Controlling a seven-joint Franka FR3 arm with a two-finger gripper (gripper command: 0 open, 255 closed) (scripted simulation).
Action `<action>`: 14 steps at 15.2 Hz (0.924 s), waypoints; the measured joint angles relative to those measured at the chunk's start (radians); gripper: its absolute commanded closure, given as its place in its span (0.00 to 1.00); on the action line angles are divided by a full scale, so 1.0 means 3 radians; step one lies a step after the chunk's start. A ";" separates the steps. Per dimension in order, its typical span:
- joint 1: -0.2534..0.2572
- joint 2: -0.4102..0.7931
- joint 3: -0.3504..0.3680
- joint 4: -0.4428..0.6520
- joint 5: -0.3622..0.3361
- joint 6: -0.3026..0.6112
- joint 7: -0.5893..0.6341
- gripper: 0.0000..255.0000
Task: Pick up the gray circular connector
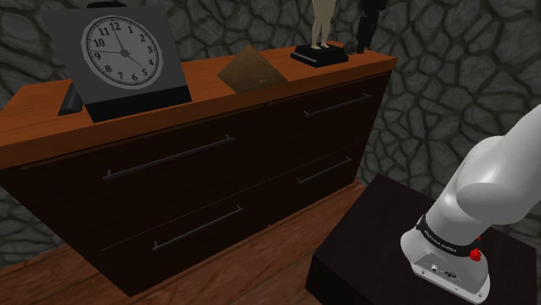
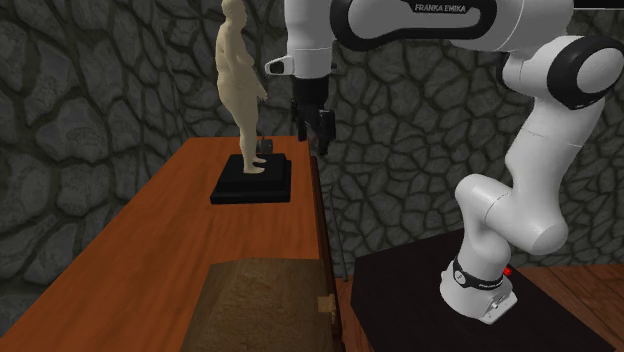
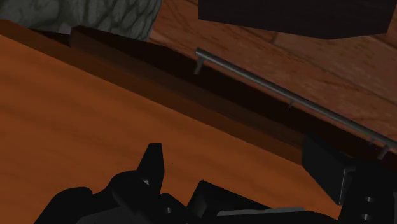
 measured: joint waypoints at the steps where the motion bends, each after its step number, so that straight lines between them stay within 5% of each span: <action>1: -0.0010 0.0161 -0.0055 0.0195 0.0049 -0.0039 -0.0088 0.00; 6: -0.0152 0.0935 -0.0294 0.1103 0.0363 -0.0229 -0.0521 0.00; 10: -0.0435 0.1640 -0.0416 0.2047 0.0709 -0.0544 -0.0848 0.00; 14: -0.0473 0.1744 -0.0416 0.2037 0.0759 -0.0445 -0.0900 0.00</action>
